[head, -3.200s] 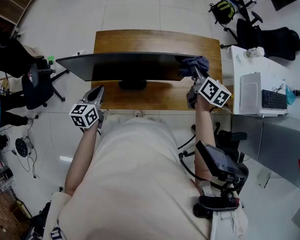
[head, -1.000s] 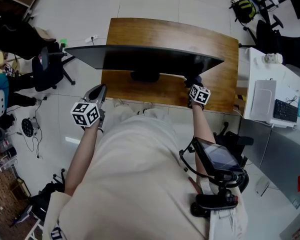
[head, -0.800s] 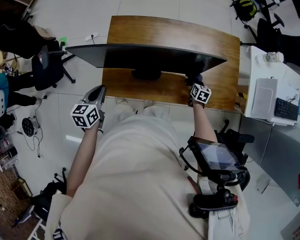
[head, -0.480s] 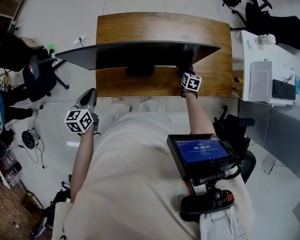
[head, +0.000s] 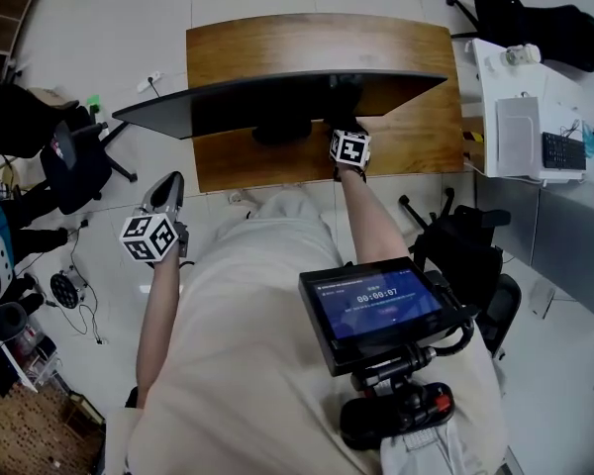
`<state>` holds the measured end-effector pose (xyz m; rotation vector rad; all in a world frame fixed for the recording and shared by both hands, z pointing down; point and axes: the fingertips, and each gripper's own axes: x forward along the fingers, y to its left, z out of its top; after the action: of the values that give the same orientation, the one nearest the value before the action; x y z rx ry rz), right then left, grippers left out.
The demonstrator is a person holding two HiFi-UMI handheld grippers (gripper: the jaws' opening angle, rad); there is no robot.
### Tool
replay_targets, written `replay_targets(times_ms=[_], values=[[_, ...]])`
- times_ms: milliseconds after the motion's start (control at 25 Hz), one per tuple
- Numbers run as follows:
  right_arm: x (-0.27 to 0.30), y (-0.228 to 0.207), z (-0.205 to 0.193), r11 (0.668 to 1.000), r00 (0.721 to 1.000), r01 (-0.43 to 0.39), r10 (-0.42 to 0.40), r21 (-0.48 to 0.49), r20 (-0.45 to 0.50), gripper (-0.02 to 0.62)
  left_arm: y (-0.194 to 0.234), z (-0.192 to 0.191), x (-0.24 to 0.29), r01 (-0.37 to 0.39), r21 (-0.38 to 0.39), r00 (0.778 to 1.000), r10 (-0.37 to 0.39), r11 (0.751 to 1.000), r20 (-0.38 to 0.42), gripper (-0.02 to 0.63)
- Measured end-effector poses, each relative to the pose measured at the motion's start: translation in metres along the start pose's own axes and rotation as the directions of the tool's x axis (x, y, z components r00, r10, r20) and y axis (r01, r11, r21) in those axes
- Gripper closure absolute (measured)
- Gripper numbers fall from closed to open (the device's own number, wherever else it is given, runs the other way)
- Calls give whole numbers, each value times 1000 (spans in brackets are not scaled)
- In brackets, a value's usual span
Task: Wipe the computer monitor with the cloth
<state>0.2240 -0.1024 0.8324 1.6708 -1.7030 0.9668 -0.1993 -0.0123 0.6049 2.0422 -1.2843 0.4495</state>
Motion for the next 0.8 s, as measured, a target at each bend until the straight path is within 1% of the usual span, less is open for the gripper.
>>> replay_targets(times_ms=[120,240,320,440,600,800], values=[[-2,29,-1,1000,1000,-7,7,-6,-1,491,20,3,-10,4,5,1000,-4,1000,-4,615],[1,65,1,997,999,-53,53,-53,-9,491,37,1,-16,11,5,1000,-10,1000,-19,615],[2,83,-2,996,998,-60,58,-66,-29,491,47,-1,-20,11,8,999,-11,1000,-34,615],[-1,100,-4,998,998,-39,37,-49,-53,491,58,0,-22,11,10,999,-11,1000,-41,615],[1,117,-9,998,998,-38,35,-48,-58,491,65,7,-20,16,18,999,-15,1000,-32,615],[4,152,-14,994,995,-83,78,-75,-66,491,74,11,-16,25,24,999,-24,999,-27,615]])
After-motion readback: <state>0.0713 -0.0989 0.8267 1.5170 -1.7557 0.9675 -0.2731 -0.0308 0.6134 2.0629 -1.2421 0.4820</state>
